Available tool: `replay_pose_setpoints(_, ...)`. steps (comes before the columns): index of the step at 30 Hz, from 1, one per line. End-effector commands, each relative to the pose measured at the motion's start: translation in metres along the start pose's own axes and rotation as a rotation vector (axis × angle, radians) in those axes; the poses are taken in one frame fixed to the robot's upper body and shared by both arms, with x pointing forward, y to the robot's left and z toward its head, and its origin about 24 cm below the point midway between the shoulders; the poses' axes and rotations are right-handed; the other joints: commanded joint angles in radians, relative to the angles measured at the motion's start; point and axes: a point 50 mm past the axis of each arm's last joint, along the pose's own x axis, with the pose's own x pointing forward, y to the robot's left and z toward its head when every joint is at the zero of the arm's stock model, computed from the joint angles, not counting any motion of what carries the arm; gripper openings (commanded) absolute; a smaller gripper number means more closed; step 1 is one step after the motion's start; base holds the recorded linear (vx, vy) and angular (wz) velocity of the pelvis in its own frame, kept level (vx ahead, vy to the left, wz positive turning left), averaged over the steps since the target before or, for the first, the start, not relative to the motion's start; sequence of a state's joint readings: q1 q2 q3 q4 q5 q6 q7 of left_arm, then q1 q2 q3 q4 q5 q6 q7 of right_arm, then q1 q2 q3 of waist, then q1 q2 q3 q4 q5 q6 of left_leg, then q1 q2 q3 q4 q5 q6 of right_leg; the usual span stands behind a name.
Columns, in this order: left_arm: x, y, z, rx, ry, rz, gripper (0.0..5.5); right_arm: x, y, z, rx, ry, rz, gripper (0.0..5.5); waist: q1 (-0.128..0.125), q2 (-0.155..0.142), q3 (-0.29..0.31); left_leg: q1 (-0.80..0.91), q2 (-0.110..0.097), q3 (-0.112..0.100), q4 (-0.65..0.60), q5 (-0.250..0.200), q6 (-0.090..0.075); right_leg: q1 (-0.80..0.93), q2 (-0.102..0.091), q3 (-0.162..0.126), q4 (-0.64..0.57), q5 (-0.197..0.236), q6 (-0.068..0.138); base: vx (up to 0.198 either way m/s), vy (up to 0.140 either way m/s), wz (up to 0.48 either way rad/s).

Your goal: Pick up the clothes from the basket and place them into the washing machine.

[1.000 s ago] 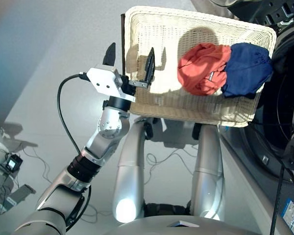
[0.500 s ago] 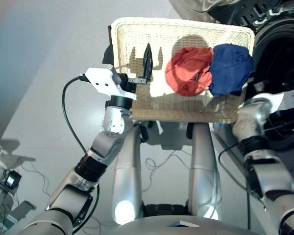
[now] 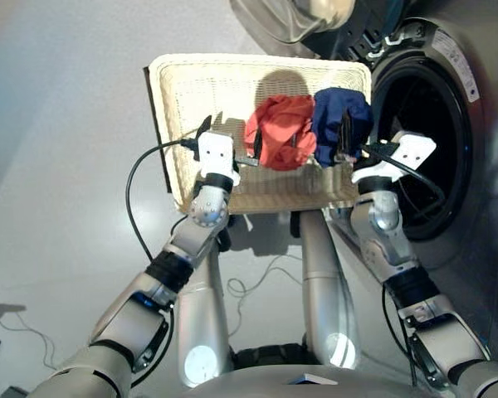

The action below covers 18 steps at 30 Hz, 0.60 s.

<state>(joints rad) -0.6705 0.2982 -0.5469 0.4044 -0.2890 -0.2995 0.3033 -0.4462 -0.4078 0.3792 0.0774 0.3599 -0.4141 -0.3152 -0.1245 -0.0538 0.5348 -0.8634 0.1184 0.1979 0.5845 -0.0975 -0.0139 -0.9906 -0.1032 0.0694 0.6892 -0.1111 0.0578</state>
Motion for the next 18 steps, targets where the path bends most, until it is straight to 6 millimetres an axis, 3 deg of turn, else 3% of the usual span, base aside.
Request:
replay_pose_setpoints(1,0.009,-0.005,0.012,0.07,-0.08,-0.032,5.5,0.005,0.025,0.03,-0.039,-0.158,0.148,5.5,0.007,-0.038,-0.015,0.022,0.042,-0.053,0.018,-0.02,-0.061,0.06,-0.008,0.045,-0.081,0.057,0.059,0.0,0.0,0.0)
replay_pose_setpoints(4,0.018,-0.012,0.011,0.078,-0.058,-0.029,5.5,0.008,0.048,0.033,0.003,-0.162,0.228,5.5,-0.004,-0.052,-0.015,0.02,0.048,-0.049,0.017,-0.015,-0.065,0.056,-0.004,0.047,-0.084,0.061,0.058,0.0,0.0,0.0)
replay_pose_setpoints(5,0.023,-0.015,0.009,0.099,-0.038,-0.038,5.5,0.01,0.066,0.038,0.045,-0.176,0.299,5.5,-0.014,-0.066,-0.015,0.017,0.056,-0.04,0.019,-0.013,-0.068,0.051,0.006,0.053,-0.084,0.064,0.057,0.0,0.0,0.0)
replay_pose_setpoints(6,0.023,-0.015,0.009,0.099,-0.038,-0.037,5.5,0.01,0.067,0.038,0.045,-0.176,0.3,5.5,-0.014,-0.066,-0.015,0.017,0.056,-0.039,0.019,-0.013,-0.068,0.051,0.006,0.053,-0.084,0.064,0.057,-0.004,0.002,-0.223)
replay_pose_setpoints(8,0.029,-0.015,0.002,0.084,0.019,-0.005,5.5,0.015,0.093,0.044,0.092,-0.19,0.387,5.5,-0.025,-0.091,-0.015,0.013,0.073,-0.028,0.028,-0.013,-0.073,0.04,0.026,0.061,-0.086,0.068,0.055,-0.003,-0.008,-0.204)
replay_pose_setpoints(9,0.03,-0.015,0.002,0.084,0.019,-0.005,5.5,0.015,0.093,0.044,0.092,-0.191,0.388,5.5,-0.025,-0.091,-0.015,0.013,0.073,-0.027,0.028,-0.013,-0.073,0.04,0.026,0.062,-0.085,0.068,0.055,-0.004,-0.017,-0.233)
replay_pose_setpoints(11,0.034,-0.009,-0.005,0.107,0.066,0.019,5.5,0.019,0.115,0.051,0.131,-0.212,0.457,5.5,-0.036,-0.12,-0.015,0.009,0.098,-0.018,0.036,-0.015,-0.079,0.028,0.048,0.067,-0.091,0.072,0.058,0.002,-0.06,-0.406)
replay_pose_setpoints(18,0.041,-0.007,-0.023,0.083,0.205,0.071,5.5,0.019,0.141,0.068,0.199,-0.257,0.565,5.5,-0.068,-0.142,-0.015,-0.023,0.13,-0.028,0.038,-0.005,-0.099,-0.021,0.078,0.058,-0.071,0.063,0.055,0.009,-0.09,-0.199)
